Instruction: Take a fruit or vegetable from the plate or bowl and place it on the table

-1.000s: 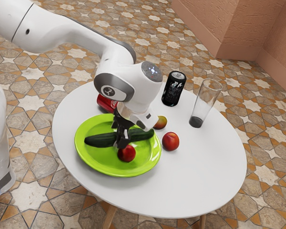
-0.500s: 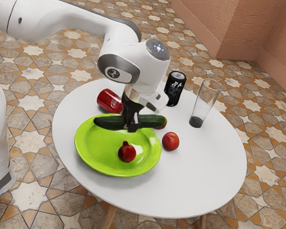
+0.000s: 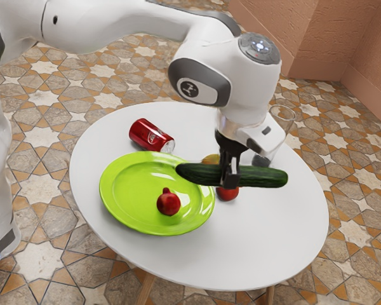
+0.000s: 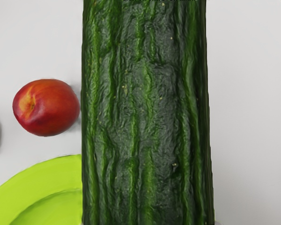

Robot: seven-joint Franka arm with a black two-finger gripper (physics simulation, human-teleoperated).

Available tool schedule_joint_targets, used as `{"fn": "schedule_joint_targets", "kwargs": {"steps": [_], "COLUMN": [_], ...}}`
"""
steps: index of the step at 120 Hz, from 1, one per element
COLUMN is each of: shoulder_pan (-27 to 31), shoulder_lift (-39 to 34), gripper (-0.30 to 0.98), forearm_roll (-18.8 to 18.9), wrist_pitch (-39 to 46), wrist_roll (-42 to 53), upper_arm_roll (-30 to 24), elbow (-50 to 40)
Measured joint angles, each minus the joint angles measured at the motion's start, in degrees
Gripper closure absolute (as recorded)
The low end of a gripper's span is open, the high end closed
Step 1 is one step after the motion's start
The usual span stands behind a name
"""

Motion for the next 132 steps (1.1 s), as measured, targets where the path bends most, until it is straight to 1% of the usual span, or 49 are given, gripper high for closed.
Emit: {"fn": "schedule_joint_targets", "kwargs": {"steps": [11, 34, 47, 82, 128, 132], "shoulder_pan": [0.28, 0.93, 0.74, 0.53, 0.61, 0.58], "shoulder_lift": [5.42, 12.09, 14.27, 19.35, 24.23, 24.41], "gripper": [0.52, 0.52, 0.52, 0.52, 0.52, 0.49], "forearm_roll": [1.31, 3.81, 4.94, 6.51, 7.01, 6.99], "wrist_pitch": [0.01, 0.07, 1.48, 5.47, 9.49, 9.61], "wrist_roll": [0.02, 0.04, 0.05, 0.0, -0.18, -0.19], "upper_arm_roll": [-0.12, -1.68, -2.86, -3.06, -2.45, -2.43], "elbow": [3.18, 8.21, 9.58, 10.39, 10.06, 10.08]}}
